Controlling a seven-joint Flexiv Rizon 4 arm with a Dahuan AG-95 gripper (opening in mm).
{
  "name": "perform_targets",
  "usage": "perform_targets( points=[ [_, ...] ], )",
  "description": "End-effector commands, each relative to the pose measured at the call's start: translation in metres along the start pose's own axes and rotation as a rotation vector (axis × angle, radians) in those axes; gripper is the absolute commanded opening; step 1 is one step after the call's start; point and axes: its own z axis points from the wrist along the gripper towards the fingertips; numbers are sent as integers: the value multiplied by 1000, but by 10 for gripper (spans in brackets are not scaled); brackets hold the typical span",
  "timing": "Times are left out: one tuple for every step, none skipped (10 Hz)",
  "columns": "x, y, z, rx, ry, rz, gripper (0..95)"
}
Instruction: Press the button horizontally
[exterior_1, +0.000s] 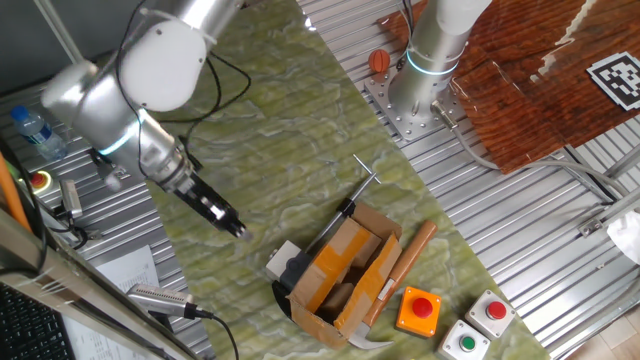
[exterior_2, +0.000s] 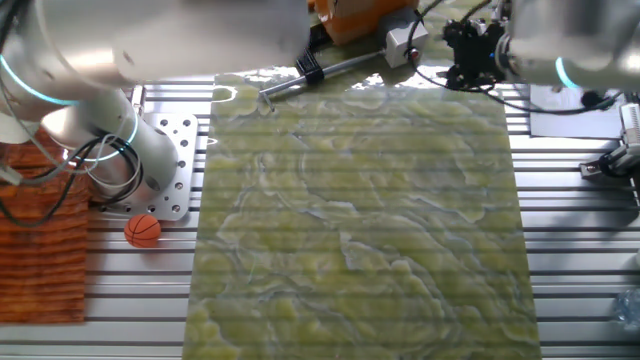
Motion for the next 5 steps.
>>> perform_targets(
  points=[
    [17, -27, -41, 231, -86, 75, 0],
    [21, -32, -48, 288, -112, 80, 0],
    [33, -43, -64, 329, -129, 89, 0],
    [44, -53, -77, 339, -130, 99, 0],
    [52, -59, -86, 373, -142, 117, 0]
  ],
)
